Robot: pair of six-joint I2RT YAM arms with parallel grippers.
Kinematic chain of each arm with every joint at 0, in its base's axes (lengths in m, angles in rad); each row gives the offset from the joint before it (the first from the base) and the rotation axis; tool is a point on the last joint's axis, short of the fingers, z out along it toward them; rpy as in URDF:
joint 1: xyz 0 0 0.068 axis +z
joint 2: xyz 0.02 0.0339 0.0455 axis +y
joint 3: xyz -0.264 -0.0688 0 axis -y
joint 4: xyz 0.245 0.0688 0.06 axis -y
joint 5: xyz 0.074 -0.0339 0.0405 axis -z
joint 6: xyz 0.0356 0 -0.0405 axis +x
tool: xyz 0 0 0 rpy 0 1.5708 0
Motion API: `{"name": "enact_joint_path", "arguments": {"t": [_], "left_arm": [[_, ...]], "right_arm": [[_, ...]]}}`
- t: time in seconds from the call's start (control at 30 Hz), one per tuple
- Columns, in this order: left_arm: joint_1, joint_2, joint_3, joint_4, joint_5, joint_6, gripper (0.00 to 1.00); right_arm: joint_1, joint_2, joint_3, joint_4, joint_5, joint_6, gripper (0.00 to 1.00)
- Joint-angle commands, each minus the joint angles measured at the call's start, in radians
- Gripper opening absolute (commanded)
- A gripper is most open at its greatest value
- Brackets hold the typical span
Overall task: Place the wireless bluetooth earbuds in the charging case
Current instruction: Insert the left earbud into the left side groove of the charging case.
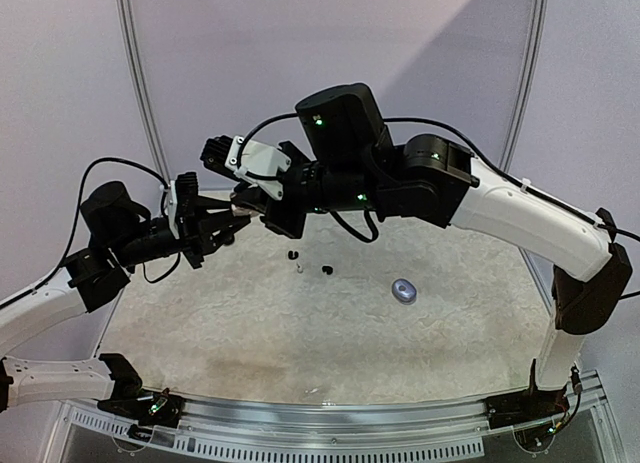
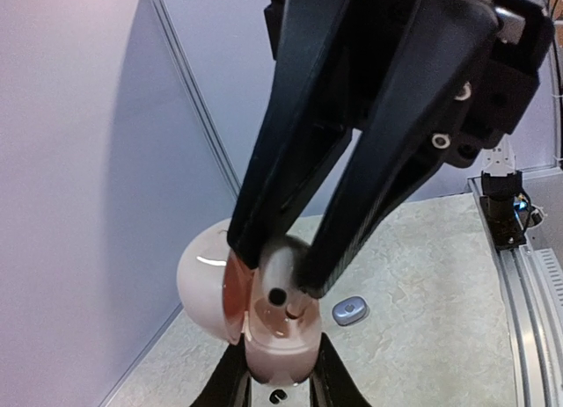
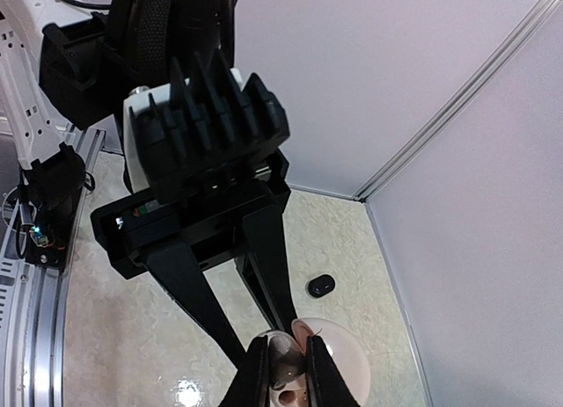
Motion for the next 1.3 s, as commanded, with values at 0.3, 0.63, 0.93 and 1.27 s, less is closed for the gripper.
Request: {"name": "enact_joint_path", "arguments": {"t": [0.3,0.63,0.93,1.27], "left_arm": [[0.006,-0.009,0.004,0.084,0.007,0.048,0.0],[0.002,-0.014,-0.046,0.212,-0.193,0.114,0.0],[0.002,-0.014,-0.075,0.261,-0.248,0.162,0.0],[0.003,-0.005,-0.102,0.344,-0.266,0.204,0.0]], "right_arm": [[-0.005,0.031,0.001,-0.039,0.017,-0.015,0.05],[-0.005,-0.01,-0.136,0.374,0.196,0.251,0.01],[-0.006,-0.035,-0.128,0.454,0.191,0.283,0.0],[-0.006,-0.045,-0.133,0.488,0.109,0.294,0.0]]}}
